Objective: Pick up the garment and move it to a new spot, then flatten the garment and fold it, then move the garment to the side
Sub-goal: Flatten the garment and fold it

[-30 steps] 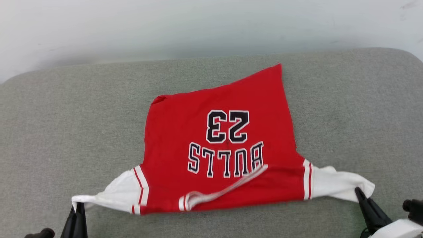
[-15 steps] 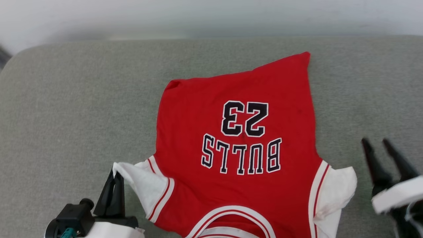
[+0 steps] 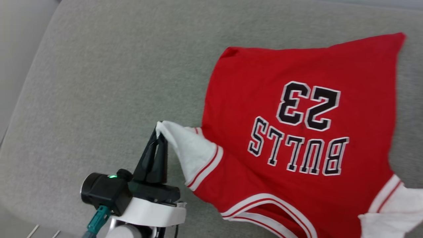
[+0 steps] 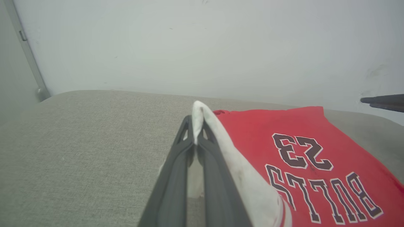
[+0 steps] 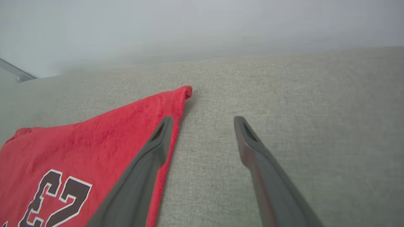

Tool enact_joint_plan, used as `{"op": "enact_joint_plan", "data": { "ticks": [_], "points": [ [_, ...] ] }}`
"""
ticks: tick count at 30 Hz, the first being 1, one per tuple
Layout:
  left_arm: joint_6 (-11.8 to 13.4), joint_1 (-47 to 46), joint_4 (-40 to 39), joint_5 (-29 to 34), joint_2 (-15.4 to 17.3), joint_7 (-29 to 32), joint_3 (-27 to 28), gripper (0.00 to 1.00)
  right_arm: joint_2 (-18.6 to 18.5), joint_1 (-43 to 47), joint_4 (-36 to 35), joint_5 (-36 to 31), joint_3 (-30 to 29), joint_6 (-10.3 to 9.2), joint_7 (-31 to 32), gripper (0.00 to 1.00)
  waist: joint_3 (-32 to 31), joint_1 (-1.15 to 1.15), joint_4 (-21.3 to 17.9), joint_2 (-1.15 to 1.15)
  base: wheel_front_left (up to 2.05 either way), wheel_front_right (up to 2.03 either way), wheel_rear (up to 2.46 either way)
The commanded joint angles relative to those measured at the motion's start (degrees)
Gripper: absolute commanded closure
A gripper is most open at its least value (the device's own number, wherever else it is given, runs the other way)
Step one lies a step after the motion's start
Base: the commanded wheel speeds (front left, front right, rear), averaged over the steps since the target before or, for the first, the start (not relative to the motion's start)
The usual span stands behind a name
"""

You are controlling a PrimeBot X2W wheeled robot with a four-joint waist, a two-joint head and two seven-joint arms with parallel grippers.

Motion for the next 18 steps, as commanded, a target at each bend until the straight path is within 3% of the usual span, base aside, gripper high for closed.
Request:
{"op": "enact_joint_plan", "data": {
  "ticks": [1, 9, 12, 17, 18],
  "points": [
    [0.5, -1.2, -0.7, -0.4, -0.2, -0.1, -0.6, 1.0, -0.6, -1.6, 0.7, 0.0, 0.4, -0.02, 1.1, 0.0, 4.3, -0.01, 4.5, 0.0, 0.0, 0.0, 0.0],
    [2.8, -4.3, -3.3, -2.5, -0.2, -0.1, -6.7, 1.0, -4.6, -11.9, 5.6, -2.0, 4.5, -0.02, 13.7, 0.0, 9.1, -0.01, 9.6, 0.0, 0.0, 0.0, 0.0],
    [3.2, -4.7, -3.6, -2.4, -0.2, -0.1, -7.3, 1.0, -4.5, -12.9, 7.9, -2.7, 5.5, -0.02, 17.0, 0.0, 9.9, -0.01, 10.3, 0.0, 0.0, 0.0, 0.0],
    [3.5, -4.5, -3.4, -2.7, -0.2, -0.1, -7.4, 1.0, -2.7, -10.0, 14.6, -3.1, 6.5, -0.07, 27.6, 0.0, 10.3, -0.01, 10.6, 0.0, 0.0, 0.0, 0.0],
    [3.5, -4.5, -3.3, -2.7, -0.2, -0.1, -7.4, 1.0, -2.4, -10.0, 15.3, -3.5, 6.4, -0.07, 29.1, 0.28, 10.3, -0.01, 10.6, 0.0, 0.0, 0.0, 0.0]
  ]
}}
